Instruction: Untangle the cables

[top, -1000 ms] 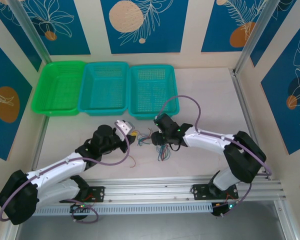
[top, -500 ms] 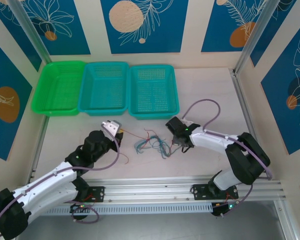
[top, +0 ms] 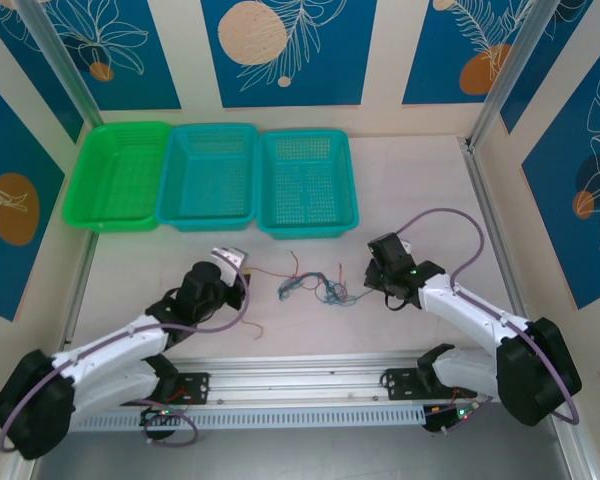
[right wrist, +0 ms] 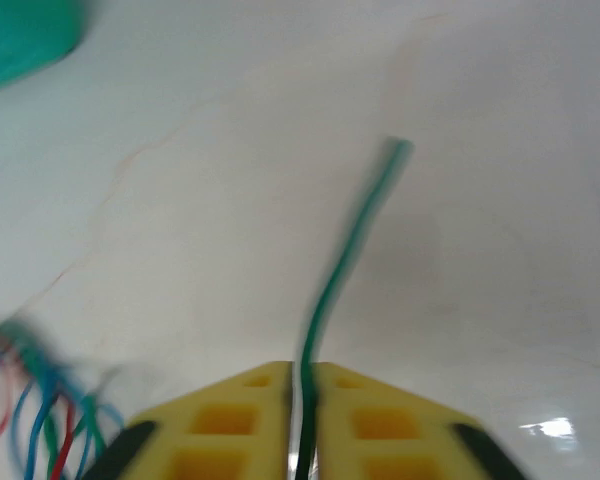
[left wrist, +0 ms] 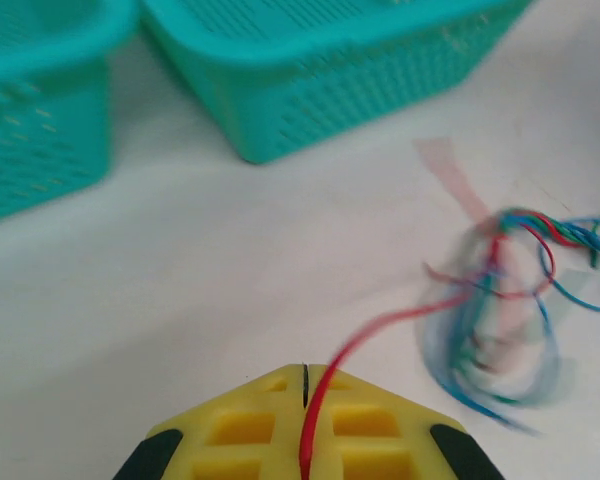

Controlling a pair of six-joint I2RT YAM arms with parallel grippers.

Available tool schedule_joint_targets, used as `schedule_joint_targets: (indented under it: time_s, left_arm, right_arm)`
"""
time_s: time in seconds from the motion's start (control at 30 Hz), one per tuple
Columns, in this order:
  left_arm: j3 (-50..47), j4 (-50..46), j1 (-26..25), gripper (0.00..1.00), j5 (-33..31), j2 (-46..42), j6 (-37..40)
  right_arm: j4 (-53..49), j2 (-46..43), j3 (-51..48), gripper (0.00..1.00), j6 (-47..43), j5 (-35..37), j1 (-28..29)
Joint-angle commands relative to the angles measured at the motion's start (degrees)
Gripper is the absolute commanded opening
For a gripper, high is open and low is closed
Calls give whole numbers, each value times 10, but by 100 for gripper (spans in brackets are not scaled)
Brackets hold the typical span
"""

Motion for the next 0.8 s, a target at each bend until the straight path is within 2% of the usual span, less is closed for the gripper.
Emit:
schedule_joint_targets:
  time_s: [0.0,0.07,0.13,0.23,0.37,0.43,0.53,0.6,0.67,0.77]
  left_arm:
    - [9,68,4,0,84,50,-13]
    - [17,58,4,0,78,66,-13]
    - [18,58,3,0,75,67,-10]
    - [16,54,3,0,69,58,-5]
    - [12,41,3,0,57,45,-3]
    - [9,40,3,0,57,40,-5]
    - [5,36,3,0,55,32,-7]
    - [2,33,3,0,49,25,-9]
    - [2,22,3,0,38,14,-9]
    - [2,-7,4,0,-2,-12,-14]
  right_arm:
    - [-7,21,52,23,-78,-74,30]
    - [-26,20,76,29,-92,-70,51]
    - [-27,16,97,43,-125,-67,87]
    - [-42,35,140,57,-167,-38,136]
    - [-74,112,201,58,-200,-39,166]
    - [-106,171,238,59,-199,-4,187]
    - [-147,246,280,69,-176,54,199]
    - [-154,283,292,72,-168,70,193]
    - [-154,313,297,71,-169,71,186]
    - [-144,348,296,60,-175,31,176]
